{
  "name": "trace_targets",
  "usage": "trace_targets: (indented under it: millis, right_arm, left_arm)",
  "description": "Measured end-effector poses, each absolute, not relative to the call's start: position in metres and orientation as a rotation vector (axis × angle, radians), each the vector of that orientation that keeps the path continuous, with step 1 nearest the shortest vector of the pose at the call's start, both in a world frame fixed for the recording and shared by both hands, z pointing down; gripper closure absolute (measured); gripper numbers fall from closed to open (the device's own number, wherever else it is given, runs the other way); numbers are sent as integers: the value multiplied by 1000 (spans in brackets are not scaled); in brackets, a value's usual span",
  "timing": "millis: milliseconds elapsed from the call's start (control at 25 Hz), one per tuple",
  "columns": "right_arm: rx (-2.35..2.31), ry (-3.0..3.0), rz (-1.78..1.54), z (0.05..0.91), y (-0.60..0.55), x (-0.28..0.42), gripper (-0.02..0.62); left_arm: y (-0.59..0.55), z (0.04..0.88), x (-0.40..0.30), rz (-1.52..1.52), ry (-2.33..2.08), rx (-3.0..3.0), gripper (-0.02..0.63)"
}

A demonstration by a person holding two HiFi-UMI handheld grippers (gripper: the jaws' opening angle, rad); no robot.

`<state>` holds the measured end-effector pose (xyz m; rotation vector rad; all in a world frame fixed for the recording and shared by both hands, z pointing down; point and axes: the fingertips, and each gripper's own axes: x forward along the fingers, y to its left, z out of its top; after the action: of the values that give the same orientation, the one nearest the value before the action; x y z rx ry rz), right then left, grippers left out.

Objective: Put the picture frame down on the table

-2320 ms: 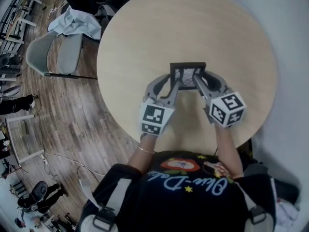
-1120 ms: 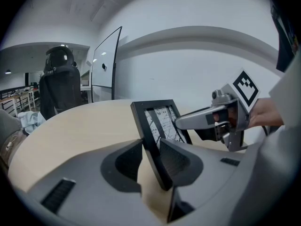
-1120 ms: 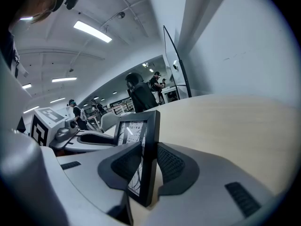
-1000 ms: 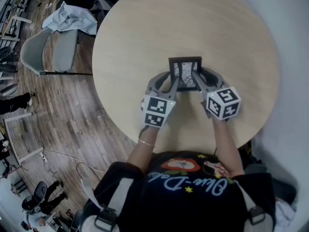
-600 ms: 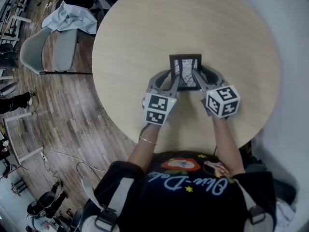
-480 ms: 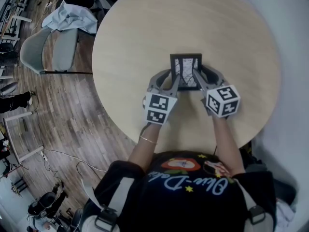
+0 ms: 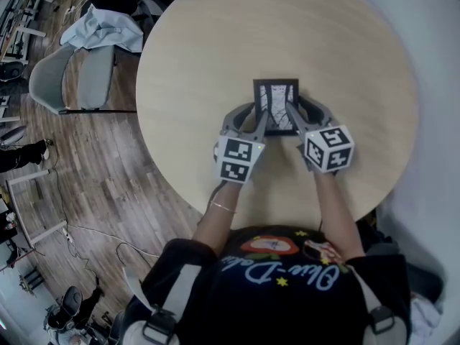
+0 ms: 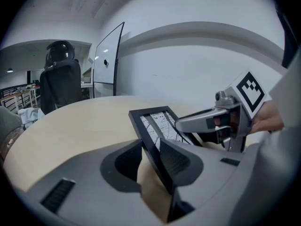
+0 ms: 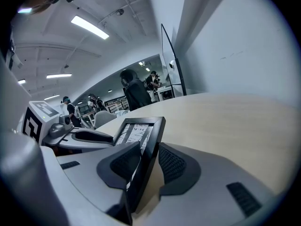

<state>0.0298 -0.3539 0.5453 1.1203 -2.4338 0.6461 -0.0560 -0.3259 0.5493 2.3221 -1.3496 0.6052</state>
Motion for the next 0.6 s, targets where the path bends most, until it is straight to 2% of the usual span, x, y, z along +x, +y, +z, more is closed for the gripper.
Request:
trace_targets:
  millis: [600]
  right_arm:
    - [1142,-2351,561,553,-357,34,494]
  left_arm:
    - [-330,555,-51,632,-1361,2317,505]
